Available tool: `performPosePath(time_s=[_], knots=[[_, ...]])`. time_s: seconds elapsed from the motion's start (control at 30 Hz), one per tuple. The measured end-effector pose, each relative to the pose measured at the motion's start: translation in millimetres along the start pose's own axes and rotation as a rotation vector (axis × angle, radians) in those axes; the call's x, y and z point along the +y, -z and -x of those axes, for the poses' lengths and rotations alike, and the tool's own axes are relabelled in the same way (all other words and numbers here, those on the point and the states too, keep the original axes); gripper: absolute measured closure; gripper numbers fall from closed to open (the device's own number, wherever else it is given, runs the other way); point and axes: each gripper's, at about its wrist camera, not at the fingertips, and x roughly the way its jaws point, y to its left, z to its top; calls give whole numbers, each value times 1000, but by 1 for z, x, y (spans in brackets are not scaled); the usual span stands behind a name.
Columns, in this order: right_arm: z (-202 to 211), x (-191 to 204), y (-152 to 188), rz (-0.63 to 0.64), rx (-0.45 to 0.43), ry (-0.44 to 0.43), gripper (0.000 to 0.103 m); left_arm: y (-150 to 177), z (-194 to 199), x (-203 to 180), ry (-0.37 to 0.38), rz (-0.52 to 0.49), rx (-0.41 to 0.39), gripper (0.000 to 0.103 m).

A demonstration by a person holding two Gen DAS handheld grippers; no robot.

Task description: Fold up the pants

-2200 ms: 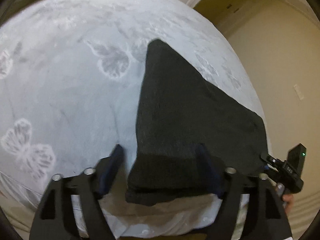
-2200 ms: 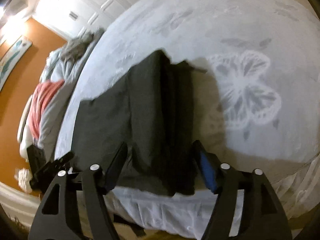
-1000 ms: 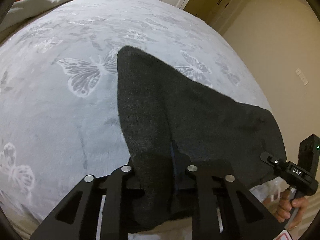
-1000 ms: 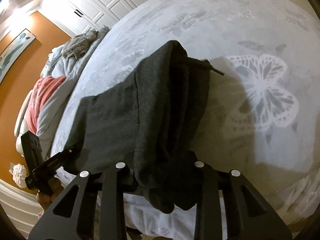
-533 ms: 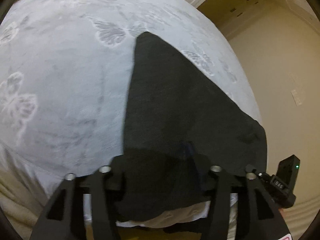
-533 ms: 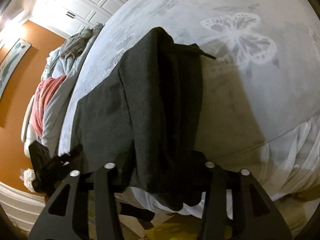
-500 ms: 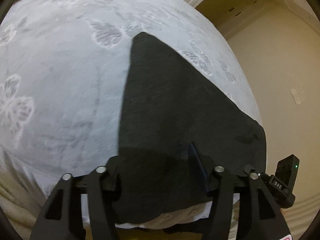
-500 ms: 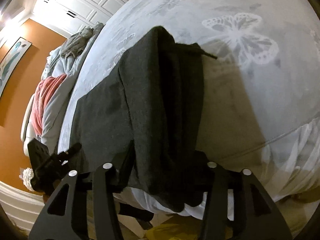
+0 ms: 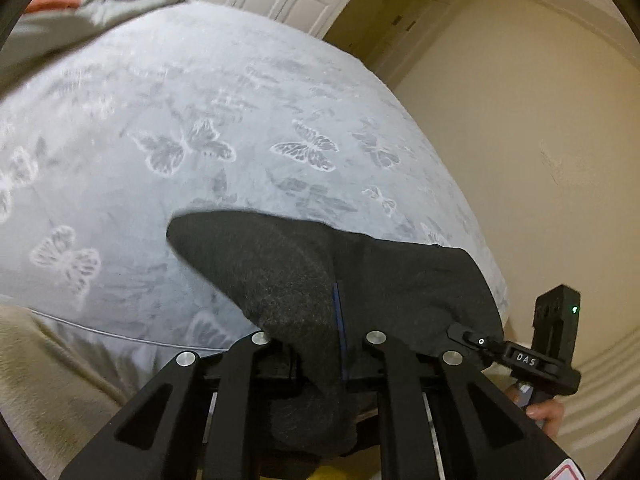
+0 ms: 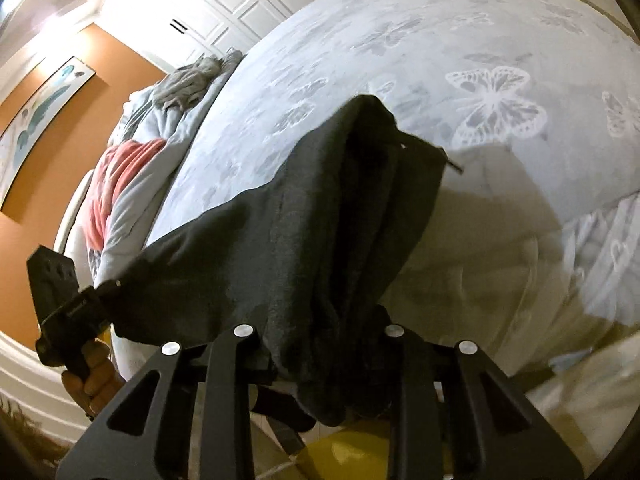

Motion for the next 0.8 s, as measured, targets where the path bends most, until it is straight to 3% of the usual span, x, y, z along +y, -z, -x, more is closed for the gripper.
performPosePath(time_s=[0.23, 0.33, 0.4, 0.43, 0.5, 0.57, 0.63, 0.73, 0.8], knots=[[26, 20, -19, 78, -100, 8, 77, -20, 18, -17, -3, -86, -102, 93], [18, 8, -34, 66, -127, 27, 73, -28, -1, -5, -59, -56, -124, 86], [-4, -13, -41, 21, -89, 102, 67, -26, -30, 19, -119, 24, -77, 80], [-15, -22, -41, -6, -63, 184, 67, -21, -41, 31, -156, 68, -33, 80], [-13, -36, -35, -62, -101, 311, 67, -8, -50, 53, -182, 153, 24, 78], [3, -31, -31, -45, -176, 275, 67, 0, -38, 61, -208, 173, -22, 67], [13, -15, -36, 14, -207, 253, 73, -2, -20, 55, -263, 138, -119, 62], [2, 18, -49, 135, -191, 176, 75, -16, -15, 37, -253, 60, -169, 48], [-31, 15, -63, 139, -112, 142, 76, -22, -23, 30, -255, 37, -166, 43]])
